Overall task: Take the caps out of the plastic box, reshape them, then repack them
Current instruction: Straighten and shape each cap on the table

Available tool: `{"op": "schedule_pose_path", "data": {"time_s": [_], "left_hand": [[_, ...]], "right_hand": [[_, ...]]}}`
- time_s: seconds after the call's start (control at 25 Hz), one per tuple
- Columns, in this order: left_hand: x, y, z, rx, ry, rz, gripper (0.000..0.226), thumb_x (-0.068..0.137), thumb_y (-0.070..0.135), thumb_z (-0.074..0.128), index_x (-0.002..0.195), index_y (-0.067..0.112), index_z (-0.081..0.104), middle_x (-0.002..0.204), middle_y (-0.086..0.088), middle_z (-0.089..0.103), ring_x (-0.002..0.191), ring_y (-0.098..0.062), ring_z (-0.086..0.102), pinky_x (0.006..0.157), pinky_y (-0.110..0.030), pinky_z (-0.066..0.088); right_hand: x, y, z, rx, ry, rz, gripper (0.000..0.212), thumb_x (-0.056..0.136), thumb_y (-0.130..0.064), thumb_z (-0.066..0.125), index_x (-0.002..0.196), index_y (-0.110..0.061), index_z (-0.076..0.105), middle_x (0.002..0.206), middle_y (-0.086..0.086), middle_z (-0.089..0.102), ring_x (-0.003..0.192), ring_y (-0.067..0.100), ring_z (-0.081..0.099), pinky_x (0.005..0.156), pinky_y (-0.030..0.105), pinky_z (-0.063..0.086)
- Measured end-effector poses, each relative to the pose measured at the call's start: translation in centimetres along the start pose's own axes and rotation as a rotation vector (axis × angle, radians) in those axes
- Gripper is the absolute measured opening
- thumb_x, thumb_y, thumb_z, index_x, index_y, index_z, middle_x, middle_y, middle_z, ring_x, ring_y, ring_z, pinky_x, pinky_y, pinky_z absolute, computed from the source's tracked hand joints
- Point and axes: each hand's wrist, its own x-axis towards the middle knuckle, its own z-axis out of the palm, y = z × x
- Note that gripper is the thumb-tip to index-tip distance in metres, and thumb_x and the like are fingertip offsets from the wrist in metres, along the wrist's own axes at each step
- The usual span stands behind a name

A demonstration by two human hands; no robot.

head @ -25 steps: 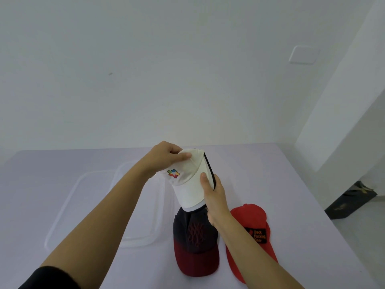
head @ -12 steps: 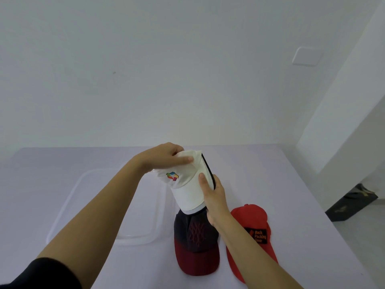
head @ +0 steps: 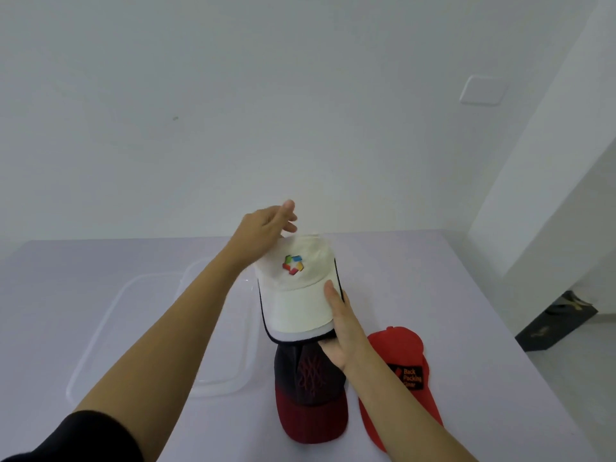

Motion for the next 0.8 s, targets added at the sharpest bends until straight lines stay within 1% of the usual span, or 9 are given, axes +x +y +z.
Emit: {"op": "schedule_pose_path", "data": {"time_s": [0.08,0.16,0.28,0.36,0.44,0.52,0.64,0.72,0.8], "left_hand": [[0.0,-1.1,-0.5,0.021,-0.107,0.035,0.032,0.092,0.047,0.048,0.099,0.023,0.068,0.097,0.007,0.07,0.093,-0.013,0.063,0.085,-0.03,0.048],[0.0,-1.9,0.0,0.013,-0.179,0.058,0.02,0.091,0.037,0.056,0.091,0.02,0.068,0.092,0.003,0.071,0.084,-0.013,0.063,0.078,-0.029,0.05],[0.2,-2.2,0.4,-0.052,-0.183,0.024,0.03,0.094,0.036,0.052,0.079,0.014,0.065,0.076,-0.003,0.064,0.07,-0.015,0.055,0.068,-0.03,0.044],[0.4,-2.4,0.1,0.047,-0.178,-0.007,0.033,0.093,0.04,0.051,0.076,0.015,0.063,0.075,-0.001,0.06,0.069,-0.015,0.052,0.064,-0.024,0.04],[0.4,-2.5,0.0,0.142,-0.162,0.015,0.023,0.09,0.042,0.056,0.092,0.02,0.064,0.09,0.004,0.063,0.082,-0.012,0.056,0.067,-0.019,0.042],[0.2,-1.8,0.3,0.153,-0.136,0.067,0.033,0.082,0.043,0.066,0.108,0.021,0.061,0.1,0.008,0.063,0.091,-0.008,0.059,0.075,-0.018,0.046],[0.0,-0.8,1.5,0.137,-0.063,0.088,0.023,0.077,0.032,0.072,0.092,0.017,0.063,0.086,0.003,0.067,0.075,-0.012,0.064,0.07,-0.023,0.051],[0.1,-0.5,1.7,0.146,-0.057,0.084,0.014,0.079,0.026,0.07,0.083,0.015,0.064,0.076,0.004,0.065,0.07,-0.012,0.061,0.063,-0.019,0.048],[0.0,-0.4,1.4,0.182,-0.104,0.083,0.013,0.084,0.027,0.066,0.076,0.017,0.063,0.071,0.007,0.061,0.068,-0.01,0.058,0.059,-0.016,0.043]], "right_hand": [[0.2,-0.3,-0.1,0.1,0.047,0.001,0.051,0.082,-0.04,0.064,0.128,-0.023,0.048,0.122,0.009,0.064,0.109,0.028,0.063,0.075,0.041,0.057],[0.3,-0.4,0.1,0.099,0.083,0.005,0.054,0.081,-0.042,0.064,0.13,-0.023,0.047,0.122,0.009,0.064,0.107,0.029,0.063,0.07,0.039,0.058],[0.2,0.2,0.9,0.096,0.087,0.036,0.054,0.082,-0.043,0.064,0.129,-0.022,0.048,0.121,0.009,0.064,0.106,0.029,0.064,0.07,0.039,0.058],[0.0,0.2,1.2,0.106,0.106,0.046,0.051,0.084,-0.041,0.063,0.128,-0.022,0.048,0.119,0.009,0.065,0.103,0.027,0.064,0.07,0.039,0.056],[-0.2,-0.2,1.2,0.098,0.135,0.03,0.046,0.086,-0.039,0.061,0.126,-0.021,0.046,0.115,0.007,0.064,0.099,0.025,0.063,0.067,0.038,0.054],[-0.2,-0.6,1.3,0.036,0.161,0.002,0.041,0.088,-0.037,0.06,0.124,-0.023,0.046,0.113,0.006,0.062,0.098,0.024,0.061,0.068,0.038,0.054],[-0.4,-0.4,1.8,-0.026,0.189,-0.011,0.033,0.088,-0.037,0.06,0.116,-0.025,0.048,0.113,0.005,0.061,0.099,0.023,0.06,0.073,0.04,0.055],[-0.6,-0.3,2.1,-0.026,0.205,-0.012,0.031,0.088,-0.038,0.06,0.113,-0.026,0.049,0.112,0.005,0.061,0.099,0.022,0.06,0.072,0.039,0.054],[-0.7,-0.2,2.1,-0.048,0.202,-0.016,0.031,0.087,-0.039,0.06,0.113,-0.026,0.049,0.112,0.005,0.061,0.099,0.023,0.061,0.07,0.038,0.054]]}}
